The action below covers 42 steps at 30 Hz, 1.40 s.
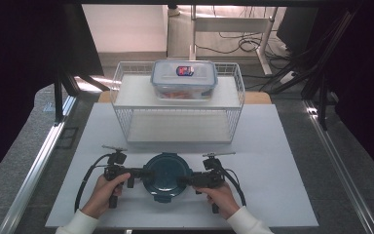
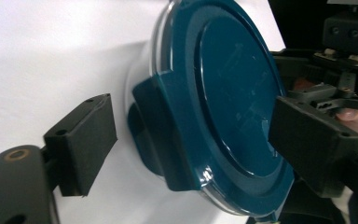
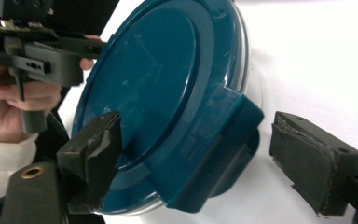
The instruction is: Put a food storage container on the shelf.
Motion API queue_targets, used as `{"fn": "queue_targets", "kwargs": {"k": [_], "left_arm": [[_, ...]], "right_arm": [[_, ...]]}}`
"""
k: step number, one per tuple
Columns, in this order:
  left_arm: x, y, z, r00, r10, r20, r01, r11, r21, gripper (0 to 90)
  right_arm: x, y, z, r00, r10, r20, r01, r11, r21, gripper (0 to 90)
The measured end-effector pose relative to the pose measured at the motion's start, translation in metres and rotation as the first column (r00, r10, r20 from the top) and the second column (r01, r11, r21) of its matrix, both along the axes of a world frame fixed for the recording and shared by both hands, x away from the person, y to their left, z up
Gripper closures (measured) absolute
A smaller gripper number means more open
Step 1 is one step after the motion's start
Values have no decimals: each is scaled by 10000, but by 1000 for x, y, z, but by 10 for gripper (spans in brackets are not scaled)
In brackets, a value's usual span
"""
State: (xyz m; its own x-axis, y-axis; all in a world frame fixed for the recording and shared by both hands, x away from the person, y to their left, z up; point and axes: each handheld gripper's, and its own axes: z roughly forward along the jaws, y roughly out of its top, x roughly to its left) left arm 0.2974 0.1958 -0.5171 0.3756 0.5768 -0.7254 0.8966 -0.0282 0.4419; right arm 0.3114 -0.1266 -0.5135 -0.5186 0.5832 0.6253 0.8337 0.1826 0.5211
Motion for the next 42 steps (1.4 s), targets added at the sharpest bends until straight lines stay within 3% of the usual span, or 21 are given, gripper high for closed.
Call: {"fn": "queue_targets", "kwargs": {"k": [3, 8, 9, 10, 13, 20, 23, 34, 37, 42], "left_arm": [[-1, -4, -3, 9996, -197, -214, 195, 9998, -101, 196], [-2, -3, -3, 9997, -2, -263, 4, 10000, 91, 283], [-2, -3, -4, 9995, 30, -301, -29, 10000, 14, 296], [-1, -2, -5, 9991, 120, -407, -126, 9998, -160, 304], [-2, 0, -5, 9982, 262, -543, -281, 9991, -331, 331], [-9, 1, 2, 9982, 474, -376, -490, 9979, -433, 399], [-14, -1, 9, 9989, 470, -74, -472, 9985, -295, 417], [-19, -5, 16, 9991, 266, 317, -265, 9996, -46, 421], [-21, -6, 21, 9982, 312, 521, -299, 9992, -247, 421], [-23, -6, 27, 9963, 357, 780, -334, 9990, -302, 421]], "right_arm": [[0, 1, -3, 9996, -81, -262, 88, 9996, 250, 211], [-1, 0, -3, 9973, -222, -695, 264, 9979, 595, 283], [0, -3, -2, 9961, -420, -778, 479, 9960, 751, 332], [1, -4, -2, 9939, -480, -993, 561, 9952, 804, 339], [1, -6, -3, 9929, -601, -1022, 695, 9934, 910, 357], [-2, -9, 0, 9906, -739, -1150, 860, 9908, 1042, 392], [-2, -10, 2, 9898, -882, -1116, 1010, 9882, 1150, 404], [-7, -11, 17, 9960, -876, -186, 889, 9918, 917, 420], [-8, -13, 26, 9962, -832, 272, 803, 9923, 942, 426], [-9, -14, 34, 9957, -685, 619, 626, 9937, 934, 431]]}}
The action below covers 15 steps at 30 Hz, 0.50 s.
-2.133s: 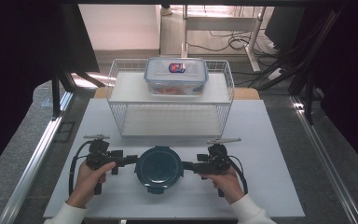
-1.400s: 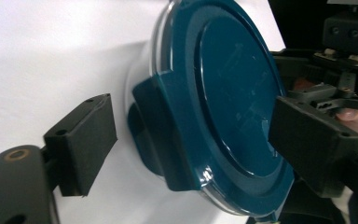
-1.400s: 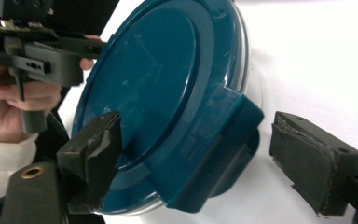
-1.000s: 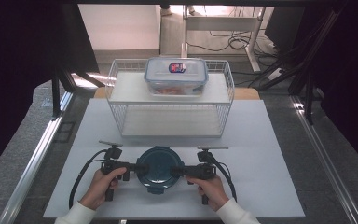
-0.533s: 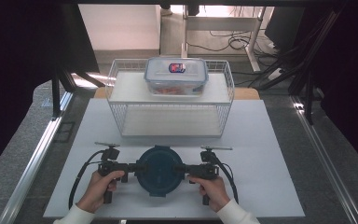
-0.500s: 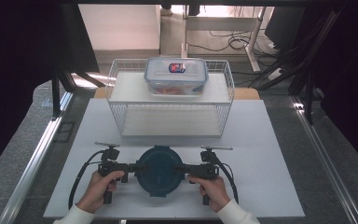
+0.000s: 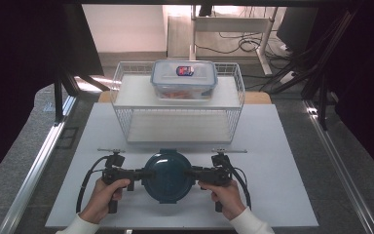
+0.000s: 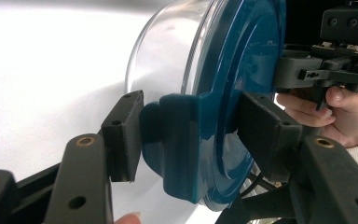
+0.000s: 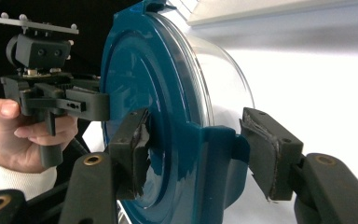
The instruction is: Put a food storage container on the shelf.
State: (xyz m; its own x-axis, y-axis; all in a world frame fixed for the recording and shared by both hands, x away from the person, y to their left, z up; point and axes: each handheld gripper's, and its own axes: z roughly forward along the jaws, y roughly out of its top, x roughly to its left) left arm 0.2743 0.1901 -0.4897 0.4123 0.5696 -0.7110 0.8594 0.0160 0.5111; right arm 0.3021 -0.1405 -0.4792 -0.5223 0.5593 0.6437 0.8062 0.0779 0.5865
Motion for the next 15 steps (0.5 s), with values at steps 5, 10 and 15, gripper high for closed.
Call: {"fn": "queue_targets", "kwargs": {"k": [5, 10, 15], "left_arm": [[-2, 0, 8, 9996, 47, 286, -44, 10000, -88, 421], [-2, -1, 14, 9990, 57, 445, -52, 9999, -122, 420], [-1, -6, 24, 9971, 48, 756, -48, 10000, -5, 418]], "right_arm": [[-1, -1, 10, 9987, 287, 433, -286, 9996, -44, 437], [-3, -2, 17, 9968, 362, 717, -354, 9993, -124, 437], [-3, -5, 24, 9940, 388, 1025, -375, 9992, -147, 435]]}}
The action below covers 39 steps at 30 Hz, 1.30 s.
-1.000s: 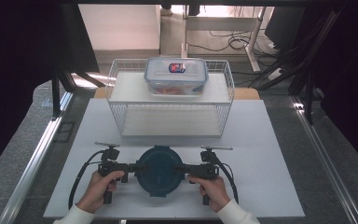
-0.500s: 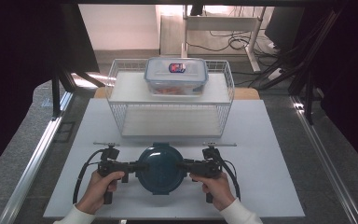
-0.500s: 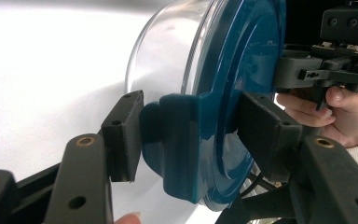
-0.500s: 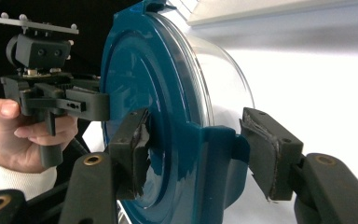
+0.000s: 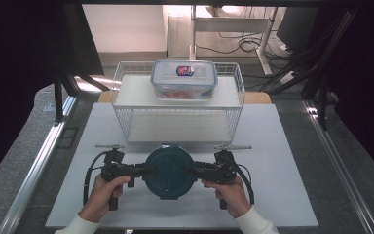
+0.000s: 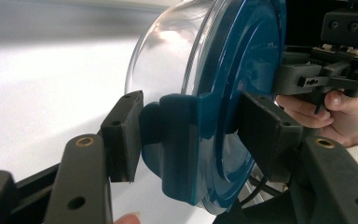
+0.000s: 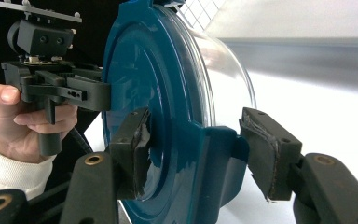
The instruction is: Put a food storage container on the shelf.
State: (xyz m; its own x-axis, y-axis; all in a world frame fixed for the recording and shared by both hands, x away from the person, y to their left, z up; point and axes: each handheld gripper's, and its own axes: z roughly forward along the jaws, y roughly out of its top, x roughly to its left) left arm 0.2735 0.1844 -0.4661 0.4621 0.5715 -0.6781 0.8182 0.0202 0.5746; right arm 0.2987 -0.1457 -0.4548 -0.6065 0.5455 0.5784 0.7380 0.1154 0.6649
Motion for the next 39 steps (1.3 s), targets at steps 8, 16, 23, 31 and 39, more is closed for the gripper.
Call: {"fn": "queue_targets", "kwargs": {"k": [8, 16, 23, 31, 39], "left_arm": [[3, -5, 12, 9992, -65, 384, 63, 10000, 74, 416], [7, -9, 17, 9982, -191, 563, 182, 9997, 179, 416], [7, -9, 20, 9976, -248, 645, 233, 9994, 243, 416], [11, -6, 29, 9969, -161, 769, 143, 9996, 243, 417], [21, -9, 40, 9967, -152, 802, 141, 9998, 139, 418]], "right_arm": [[0, -5, 11, 9981, 117, 599, -111, 9999, -106, 435], [2, -9, 16, 9977, 130, 669, -122, 9999, -121, 435], [1, -10, 17, 9975, 128, 702, -119, 9998, -134, 435], [5, -7, 24, 9964, 232, 810, -223, 9997, -127, 436], [17, -9, 39, 9955, 314, 892, -292, 9992, -259, 437]]}}
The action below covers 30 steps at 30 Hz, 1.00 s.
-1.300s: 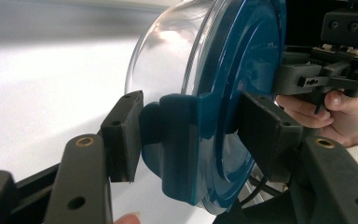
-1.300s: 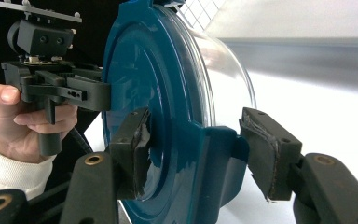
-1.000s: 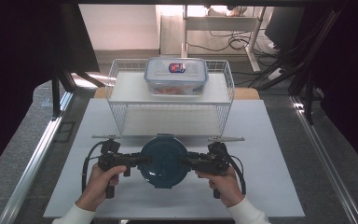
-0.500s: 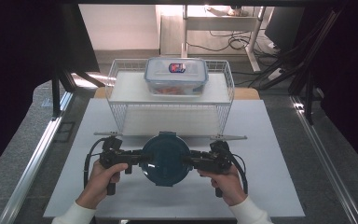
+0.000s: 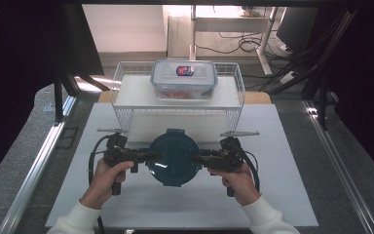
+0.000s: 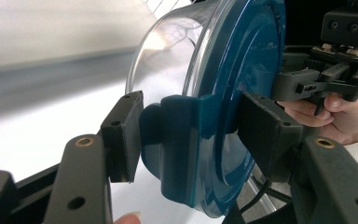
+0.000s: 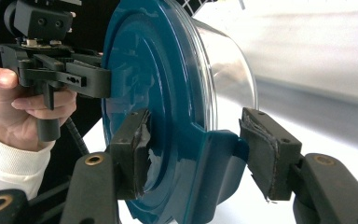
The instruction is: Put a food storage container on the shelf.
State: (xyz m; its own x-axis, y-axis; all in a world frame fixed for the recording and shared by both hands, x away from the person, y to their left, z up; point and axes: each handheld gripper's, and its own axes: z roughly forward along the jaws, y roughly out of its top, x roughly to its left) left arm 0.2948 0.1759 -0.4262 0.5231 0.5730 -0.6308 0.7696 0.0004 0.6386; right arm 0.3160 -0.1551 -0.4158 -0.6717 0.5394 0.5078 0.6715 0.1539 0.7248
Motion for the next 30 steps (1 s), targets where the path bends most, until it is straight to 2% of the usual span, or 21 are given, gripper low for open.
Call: {"fn": "queue_targets", "kwargs": {"k": [6, 7, 9, 10, 11, 12, 13, 16, 18, 19, 21, 30], "left_arm": [[9, -3, 17, 9995, 55, 300, -51, 9999, -142, 418], [13, -4, 24, 9992, 52, 398, -46, 9999, -147, 418], [16, -6, 32, 9989, 89, 465, -81, 9998, -169, 419], [16, -6, 32, 9989, 89, 465, -81, 9998, -169, 419], [20, -7, 39, 9983, 106, 565, -97, 9998, -163, 419], [20, -7, 39, 9983, 106, 565, -97, 9998, -163, 420], [24, -8, 47, 9978, 78, 653, -69, 9999, -142, 421], [28, -8, 55, 9971, 21, 755, -12, 9999, -131, 423], [32, -9, 65, 9961, 19, 883, -8, 9999, -120, 423], [32, -9, 65, 9961, 19, 883, -8, 9999, -120, 423], [37, -9, 74, 9954, 55, 959, -35, 9998, -208, 423], [46, -8, 92, 9938, 154, 1098, -96, 9985, -535, 424]], "right_arm": [[7, -3, 17, 9998, -7, 208, 7, 10000, -23, 440], [10, -4, 25, 9996, -31, 296, 31, 10000, 0, 440], [13, -6, 30, 9993, -53, 361, 52, 10000, 27, 440], [14, -6, 33, 9993, -66, 374, 64, 10000, 45, 440], [16, -7, 36, 9992, -82, 397, 79, 10000, 60, 440], [16, -7, 36, 9992, -82, 397, 79, 10000, 60, 440], [19, -9, 42, 9987, -100, 491, 96, 9999, 101, 440], [22, -10, 49, 9985, -112, 535, 104, 9998, 153, 441], [26, -11, 59, 9981, -120, 606, 106, 9997, 223, 444], [26, -11, 59, 9981, -120, 606, 106, 9997, 223, 444], [30, -12, 69, 9971, -152, 752, 130, 9995, 293, 446], [42, -13, 96, 9947, -127, 1025, 98, 9995, 290, 452]]}}
